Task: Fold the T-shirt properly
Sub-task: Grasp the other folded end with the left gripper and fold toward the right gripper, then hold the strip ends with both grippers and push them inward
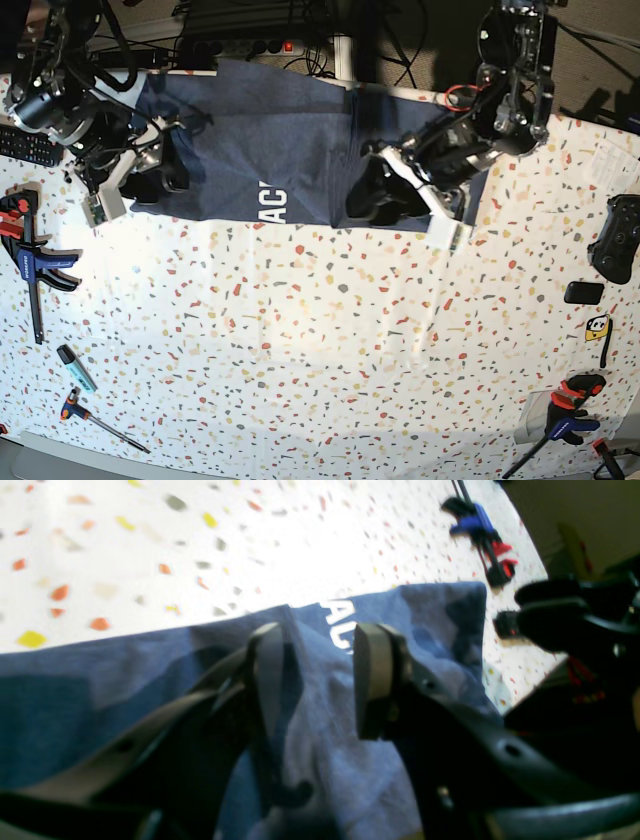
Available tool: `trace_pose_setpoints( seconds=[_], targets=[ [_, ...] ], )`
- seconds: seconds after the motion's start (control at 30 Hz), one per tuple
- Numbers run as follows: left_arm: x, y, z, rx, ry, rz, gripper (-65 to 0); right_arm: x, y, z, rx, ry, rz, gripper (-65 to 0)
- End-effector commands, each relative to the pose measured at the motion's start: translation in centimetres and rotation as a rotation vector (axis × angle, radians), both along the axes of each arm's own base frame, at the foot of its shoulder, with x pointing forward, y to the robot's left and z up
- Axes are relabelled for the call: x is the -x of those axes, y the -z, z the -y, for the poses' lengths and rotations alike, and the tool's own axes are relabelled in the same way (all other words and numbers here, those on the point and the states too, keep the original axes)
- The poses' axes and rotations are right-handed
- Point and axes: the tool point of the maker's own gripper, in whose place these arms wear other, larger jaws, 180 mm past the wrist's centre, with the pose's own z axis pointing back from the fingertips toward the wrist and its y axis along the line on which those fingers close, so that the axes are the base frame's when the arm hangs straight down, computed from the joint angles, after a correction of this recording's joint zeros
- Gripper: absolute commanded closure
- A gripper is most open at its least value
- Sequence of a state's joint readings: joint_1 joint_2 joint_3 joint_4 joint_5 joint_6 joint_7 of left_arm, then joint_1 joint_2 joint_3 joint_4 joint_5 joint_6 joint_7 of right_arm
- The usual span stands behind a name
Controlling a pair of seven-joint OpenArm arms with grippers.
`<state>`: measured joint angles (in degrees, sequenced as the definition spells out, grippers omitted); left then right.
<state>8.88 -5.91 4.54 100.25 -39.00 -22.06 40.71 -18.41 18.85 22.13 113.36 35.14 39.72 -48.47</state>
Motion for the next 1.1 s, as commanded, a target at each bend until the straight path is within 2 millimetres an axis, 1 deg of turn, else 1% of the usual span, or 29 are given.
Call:
trace_pose_setpoints(
  seconds=[0.0,0.1,0.2,0.3,0.4,0.47,0.63,0.7,0.8,0.9,1.0,1.07],
  targets=[
    [-0.9,-1.2,-1.0,-0.009,-0.022,0.056,-23.2,-0.3,-1.0,-0.1,-0.003,-0.014,0.032,-29.6],
    [-1.5,-0.2,-4.2,-0.118,-0.073,0.063,-23.2,0.1,-0.3,0.3,0.025,-0.018,-0.013,-29.6],
    [-1.9,0.1,-7.2,-0.171,-0.121,0.063,-23.2,0.6,0.3,0.5,0.047,-0.019,-0.052,-29.6],
    [-1.8,0.4,-9.4,-0.209,-0.15,0.057,-23.2,1.2,1.8,1.3,0.067,-0.003,-0.133,-29.7],
    [-1.7,0.4,-11.0,-0.235,-0.173,0.068,-23.2,1.1,3.2,2.2,0.055,0.022,-0.185,-29.7],
    [-1.4,0.6,-11.4,-0.245,-0.175,0.066,-23.2,0.9,3.8,2.9,0.042,0.043,-0.221,-29.7],
    [-1.1,1.0,-11.5,-0.254,-0.171,0.053,-23.2,0.6,5.2,5.1,0.023,0.058,-0.311,-29.7],
    [-1.1,1.0,-11.5,-0.253,-0.171,0.053,-23.2,0.7,6.1,5.7,-0.011,0.071,-0.358,-29.7],
    [-1.1,0.9,-11.5,-0.251,-0.173,0.057,-23.2,1.5,7.5,7.1,-0.011,0.098,-0.414,-29.7],
    [-1.2,0.7,-11.5,-0.246,-0.179,0.068,-23.2,1.6,7.5,8.0,0.008,0.105,-0.427,-29.7],
    [-1.2,0.7,-11.5,-0.246,-0.179,0.068,-23.2,1.7,7.6,8.2,0.009,0.107,-0.431,-29.7],
    [-1.3,0.6,-11.5,-0.243,-0.181,0.072,-23.2,2.0,8.2,8.4,0.001,0.118,-0.451,-29.7]
  ],
)
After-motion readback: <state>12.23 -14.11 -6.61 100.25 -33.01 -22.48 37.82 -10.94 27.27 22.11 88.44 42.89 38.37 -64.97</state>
